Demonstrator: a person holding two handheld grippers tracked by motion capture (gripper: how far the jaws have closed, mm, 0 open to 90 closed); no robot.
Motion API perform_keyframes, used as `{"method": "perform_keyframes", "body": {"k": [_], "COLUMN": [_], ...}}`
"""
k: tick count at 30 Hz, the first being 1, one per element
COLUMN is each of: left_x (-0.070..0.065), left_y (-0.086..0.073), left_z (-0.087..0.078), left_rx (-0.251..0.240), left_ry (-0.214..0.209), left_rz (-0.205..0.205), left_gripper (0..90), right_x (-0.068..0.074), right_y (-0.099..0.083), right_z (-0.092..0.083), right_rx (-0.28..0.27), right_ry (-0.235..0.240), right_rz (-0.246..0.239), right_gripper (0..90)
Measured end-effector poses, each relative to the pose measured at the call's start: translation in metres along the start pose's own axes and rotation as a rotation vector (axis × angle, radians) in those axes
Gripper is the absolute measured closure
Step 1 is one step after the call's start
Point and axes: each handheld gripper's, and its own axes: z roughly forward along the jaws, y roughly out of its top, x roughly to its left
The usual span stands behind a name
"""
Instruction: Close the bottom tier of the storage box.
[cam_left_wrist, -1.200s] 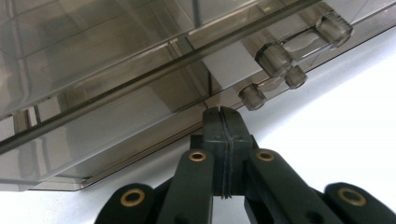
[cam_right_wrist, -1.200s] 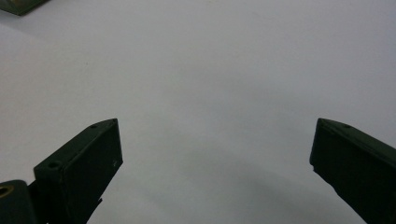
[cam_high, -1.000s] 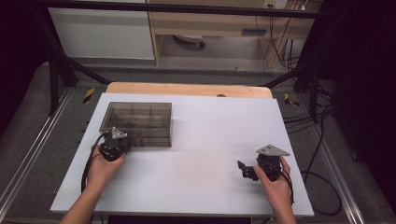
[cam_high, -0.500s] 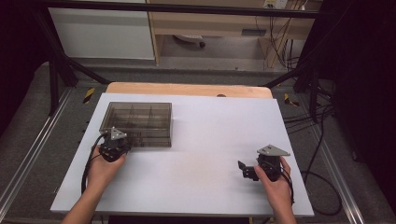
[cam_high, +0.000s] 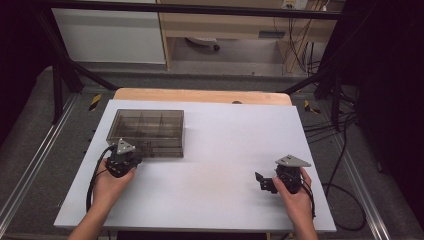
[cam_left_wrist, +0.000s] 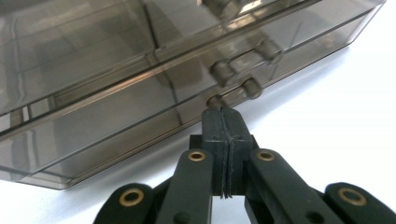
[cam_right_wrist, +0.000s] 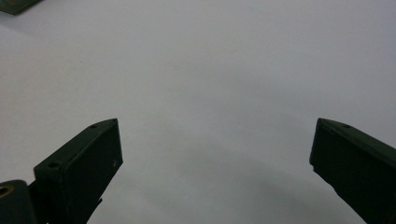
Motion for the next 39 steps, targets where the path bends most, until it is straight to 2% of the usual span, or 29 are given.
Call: {"method": "perform_keyframes", "body": {"k": [7,12,13,18,21,27,30,39], "left_x": [-0.010,-0.017,-0.018,-0.021,-0.025,-0.026,-0.026,-0.020], "left_y": [-0.002,-0.007,-0.008,-0.010,-0.008,-0.007,-0.008,-0.016], "left_z": [-0.005,-0.014,-0.018,-0.030,-0.036,-0.046,-0.051,-0.070], "left_rx": [-0.028,-0.087,-0.111,-0.188,-0.220,-0.266,-0.281,-0.313], "left_ry": [-0.022,-0.023,-0.022,-0.017,0.045,-0.006,-0.026,-0.033], "left_rz": [0.005,0.000,0.002,0.006,0.002,-0.027,-0.040,-0.047], "left_gripper": [88.8,85.3,83.1,58.0,39.8,15.9,13.4,11.2], "right_x": [0.001,0.004,0.004,0.009,0.008,0.006,0.006,0.005], "right_y": [0.001,0.003,0.004,0.003,0.003,0.003,0.002,0.001], "right_z": [0.000,-0.001,-0.001,-0.003,-0.003,-0.004,-0.004,-0.009], "right_rx": [0.001,-0.003,-0.003,0.000,-0.004,-0.011,-0.014,-0.024], "right_ry": [0.000,-0.001,-0.001,-0.004,-0.010,-0.016,-0.014,-0.010], "right_rz": [-0.001,-0.008,-0.011,-0.016,-0.013,-0.011,-0.014,-0.020], "right_gripper": [3.0,3.0,3.0,3.0,3.0,3.0,3.0,5.4]}}
